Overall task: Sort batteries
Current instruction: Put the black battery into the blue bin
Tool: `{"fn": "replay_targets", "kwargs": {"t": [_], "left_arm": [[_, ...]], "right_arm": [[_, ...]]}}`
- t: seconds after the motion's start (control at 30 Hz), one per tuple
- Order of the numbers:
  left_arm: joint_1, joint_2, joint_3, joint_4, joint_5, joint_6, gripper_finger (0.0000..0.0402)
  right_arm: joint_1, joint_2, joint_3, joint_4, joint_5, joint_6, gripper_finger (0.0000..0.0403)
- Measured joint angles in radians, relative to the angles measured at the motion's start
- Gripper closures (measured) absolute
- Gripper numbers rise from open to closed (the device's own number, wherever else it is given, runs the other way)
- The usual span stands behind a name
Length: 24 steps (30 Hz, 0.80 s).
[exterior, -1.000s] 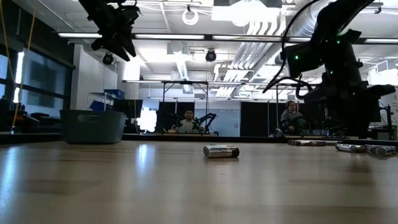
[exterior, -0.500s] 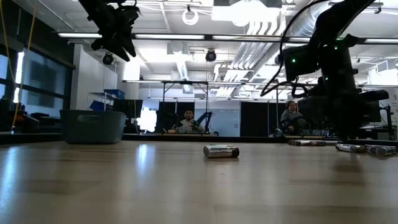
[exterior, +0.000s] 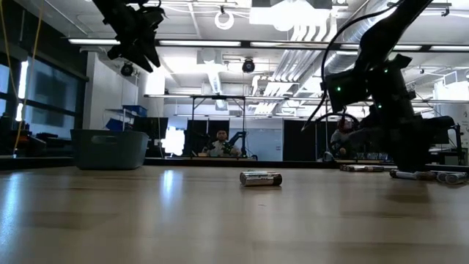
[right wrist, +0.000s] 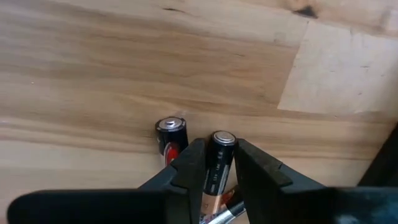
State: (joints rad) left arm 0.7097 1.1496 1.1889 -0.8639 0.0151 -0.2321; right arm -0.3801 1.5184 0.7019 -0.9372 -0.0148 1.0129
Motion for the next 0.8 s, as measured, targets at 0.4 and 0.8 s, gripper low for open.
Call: {"fn": "replay_targets", "kwargs": {"t": [0.4, 0.8], "left_arm": [[0.000, 0.000, 0.000, -0.001, 0.000, 0.012, 0.0260], [-0.023, 0.005, -0.001, 0.122, 0.251, 0.133, 0.0260]], "right_arm": [[0.000, -0.008, 0.014, 0.022, -0.006, -0.069, 0.0383], [0.055, -0.322, 0.205, 0.312, 0.174, -0.073, 0.0387]]}}
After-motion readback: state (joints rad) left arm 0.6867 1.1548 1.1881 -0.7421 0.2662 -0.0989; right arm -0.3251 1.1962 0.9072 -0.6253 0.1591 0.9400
